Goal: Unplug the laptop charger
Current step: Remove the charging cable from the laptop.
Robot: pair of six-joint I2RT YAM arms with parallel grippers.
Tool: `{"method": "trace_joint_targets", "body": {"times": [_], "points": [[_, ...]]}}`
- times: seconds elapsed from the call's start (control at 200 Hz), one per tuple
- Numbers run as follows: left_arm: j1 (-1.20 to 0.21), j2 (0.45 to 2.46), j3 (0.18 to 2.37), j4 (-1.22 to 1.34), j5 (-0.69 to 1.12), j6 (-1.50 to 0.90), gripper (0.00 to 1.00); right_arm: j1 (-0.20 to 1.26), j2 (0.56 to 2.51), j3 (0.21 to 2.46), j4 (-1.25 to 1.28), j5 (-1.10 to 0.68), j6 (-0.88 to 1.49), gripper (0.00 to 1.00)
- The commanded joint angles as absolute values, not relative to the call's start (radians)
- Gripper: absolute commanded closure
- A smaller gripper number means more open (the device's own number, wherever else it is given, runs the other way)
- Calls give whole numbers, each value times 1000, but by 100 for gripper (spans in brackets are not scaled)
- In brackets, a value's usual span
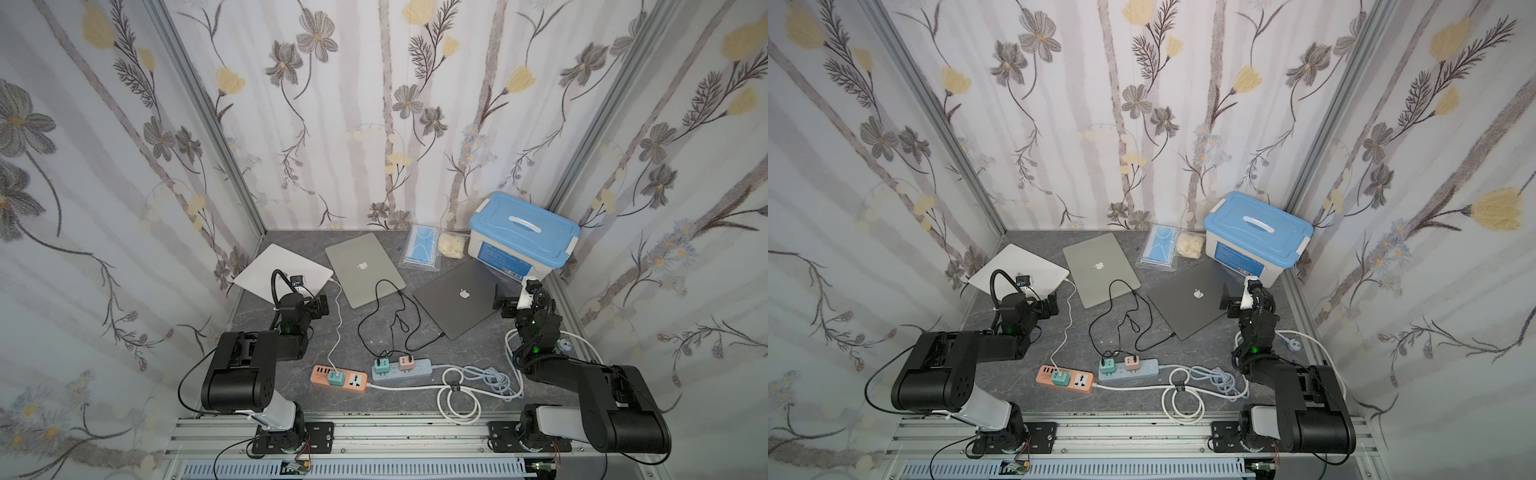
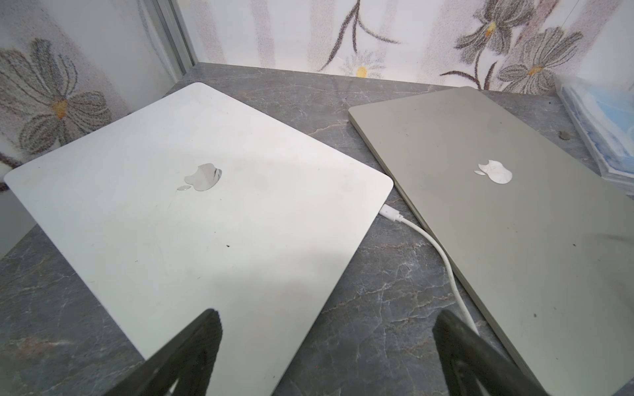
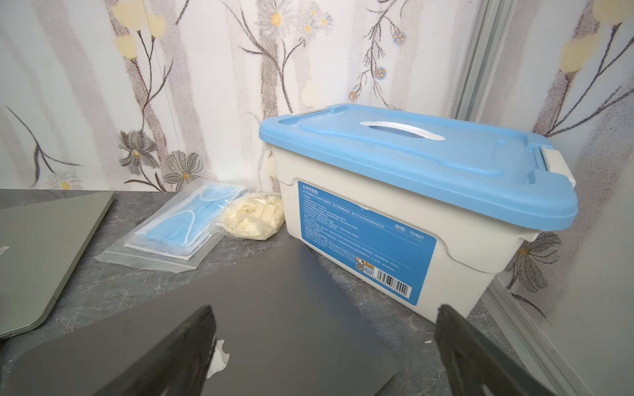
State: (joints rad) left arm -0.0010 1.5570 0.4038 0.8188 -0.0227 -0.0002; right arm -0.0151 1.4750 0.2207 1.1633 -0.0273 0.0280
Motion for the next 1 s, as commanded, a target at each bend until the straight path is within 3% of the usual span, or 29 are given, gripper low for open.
{"method": "trace_joint_targets", "body": {"times": [0.0, 0.994], "points": [[-1, 1559, 410, 854, -23, -9, 0, -14, 1479, 226, 1208, -38, 11, 0], [0, 1559, 410, 855, -23, -12, 0, -20, 1479, 227, 1206, -48, 13, 0]]}}
